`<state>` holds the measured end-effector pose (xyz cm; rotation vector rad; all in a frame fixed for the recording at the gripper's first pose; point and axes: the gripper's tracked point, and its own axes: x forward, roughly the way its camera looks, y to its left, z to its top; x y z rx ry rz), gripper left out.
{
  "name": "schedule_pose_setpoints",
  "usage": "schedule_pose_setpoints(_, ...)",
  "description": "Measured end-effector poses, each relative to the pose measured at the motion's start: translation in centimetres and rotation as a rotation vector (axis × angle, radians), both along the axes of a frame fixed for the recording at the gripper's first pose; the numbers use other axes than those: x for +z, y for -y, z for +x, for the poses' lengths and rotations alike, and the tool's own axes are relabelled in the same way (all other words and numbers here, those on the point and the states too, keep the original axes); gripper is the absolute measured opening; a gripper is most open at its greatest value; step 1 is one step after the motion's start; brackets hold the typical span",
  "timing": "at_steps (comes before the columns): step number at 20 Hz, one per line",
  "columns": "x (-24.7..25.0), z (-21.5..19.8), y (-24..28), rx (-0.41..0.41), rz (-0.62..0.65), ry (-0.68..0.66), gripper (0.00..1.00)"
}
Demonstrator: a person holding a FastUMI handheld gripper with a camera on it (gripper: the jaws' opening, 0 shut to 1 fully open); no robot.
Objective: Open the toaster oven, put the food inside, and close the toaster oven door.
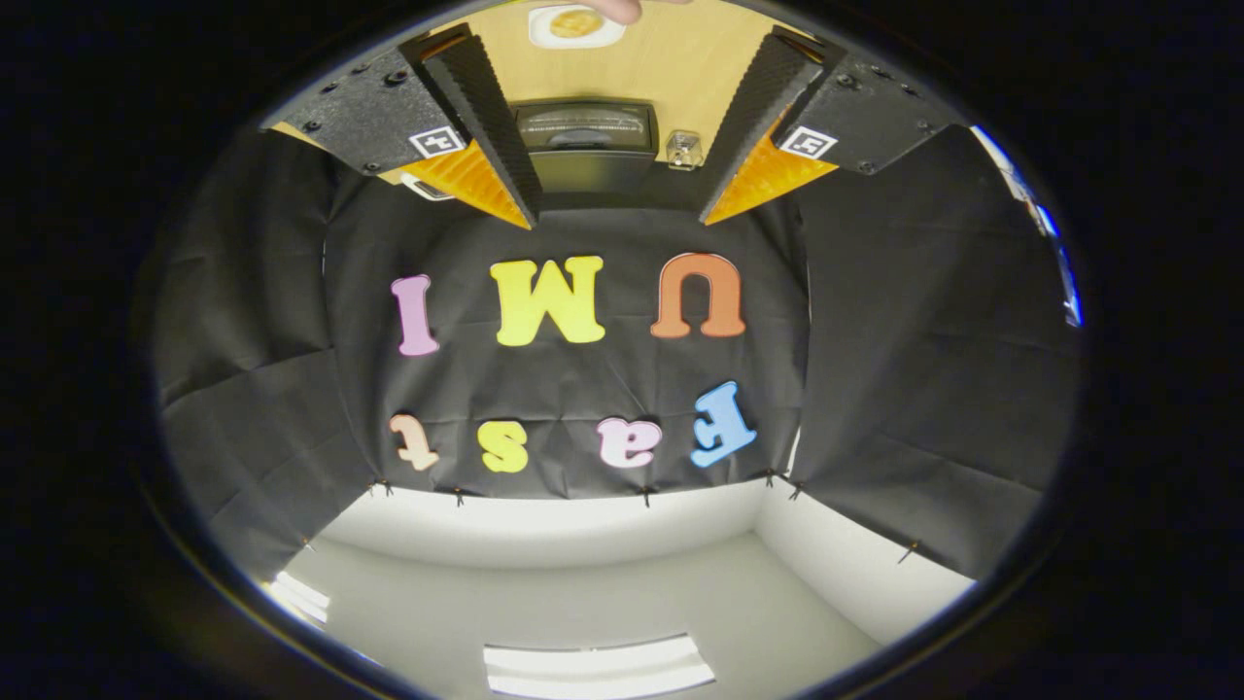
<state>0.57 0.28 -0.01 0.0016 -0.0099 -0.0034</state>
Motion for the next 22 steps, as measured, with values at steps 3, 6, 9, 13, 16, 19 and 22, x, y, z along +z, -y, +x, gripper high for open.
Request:
schedule_pose_setpoints(3,-0.1,0.1,0.0,-0.004,-0.018,-0.001,1.00)
schedule_pose_setpoints(6,-0.3,0.3,-0.1,-0.004,-0.024,-0.004,1.00)
schedule_pose_setpoints(9,-0.4,0.4,0.0,-0.009,-0.031,-0.004,1.00)
schedule_pose_setpoints(13,-0.7,0.8,0.5,-0.011,-0.031,-0.005,1.00)
schedule_pose_setpoints(16,-2.1,1.7,1.5,-0.030,-0.021,-0.027,1.00)
schedule_pose_setpoints(19,-3.7,3.3,3.0,-0.065,-0.055,-0.034,1.00)
schedule_pose_setpoints(22,-6.4,5.3,3.9,-0.061,-0.055,-0.070,1.00)
